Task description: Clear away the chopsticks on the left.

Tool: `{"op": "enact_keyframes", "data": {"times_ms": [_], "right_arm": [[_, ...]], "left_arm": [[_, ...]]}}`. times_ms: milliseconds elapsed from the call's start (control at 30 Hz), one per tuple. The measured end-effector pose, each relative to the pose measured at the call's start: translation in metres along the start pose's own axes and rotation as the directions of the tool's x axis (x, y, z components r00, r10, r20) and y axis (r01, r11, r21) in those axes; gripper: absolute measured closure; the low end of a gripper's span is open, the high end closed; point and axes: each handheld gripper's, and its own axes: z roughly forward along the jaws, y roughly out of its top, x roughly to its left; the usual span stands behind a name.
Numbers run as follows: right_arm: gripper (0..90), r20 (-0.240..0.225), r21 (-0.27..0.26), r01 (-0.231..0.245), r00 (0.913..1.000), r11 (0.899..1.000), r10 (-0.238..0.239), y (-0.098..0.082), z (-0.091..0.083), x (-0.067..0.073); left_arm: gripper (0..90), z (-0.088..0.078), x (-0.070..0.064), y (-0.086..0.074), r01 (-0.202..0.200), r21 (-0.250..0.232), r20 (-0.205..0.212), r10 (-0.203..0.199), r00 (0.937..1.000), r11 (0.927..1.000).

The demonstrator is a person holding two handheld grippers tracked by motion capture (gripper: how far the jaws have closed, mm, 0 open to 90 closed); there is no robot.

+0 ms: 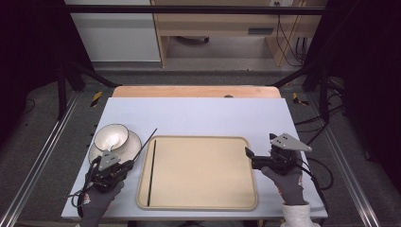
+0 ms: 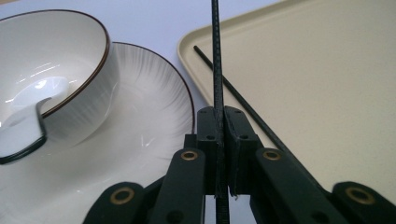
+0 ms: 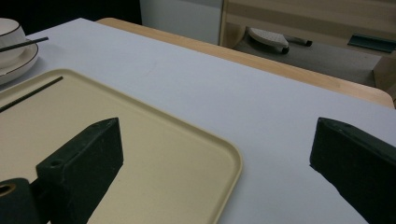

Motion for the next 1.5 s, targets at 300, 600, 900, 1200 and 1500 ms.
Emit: {"op": "enact_keyframes", "data": {"times_ms": [300, 600, 900, 1200, 1500], "right_arm": [[2.7, 0.002, -0.007, -0.005, 1.0, 1.0, 0.005, 0.001, -0.002, -0.001], [2.7, 0.008, -0.013, -0.012, 0.9999, 1.0, 0.012, 0.001, -0.004, -0.003], [2.9, 0.003, -0.019, -0.014, 0.9999, 1.0, 0.014, 0.001, -0.005, -0.002], [3.0, 0.0, -0.036, -0.023, 0.9997, 0.999, 0.023, 0.003, -0.009, -0.004], [3.1, -0.001, -0.037, -0.02, 0.9998, 0.999, 0.02, 0.003, -0.009, -0.003]], "left_arm": [[85.4, 0.002, -0.024, 0.003, 0.016, -0.041, 0.003, -0.016, 0.9999, 0.999], [85.4, 0.003, -0.042, 0.006, 0.063, -0.078, -0.028, -0.065, 0.9975, 0.995], [85.4, 0.006, -0.05, 0.008, 0.14, -0.106, -0.051, -0.146, 0.9879, 0.9844], [85.4, 0.01, -0.063, 0.011, 0.232, -0.144, -0.053, -0.241, 0.969, 0.9621], [85.3, 0.013, -0.082, 0.003, 0.262, -0.17, -0.075, -0.278, 0.9576, 0.9499]]}}
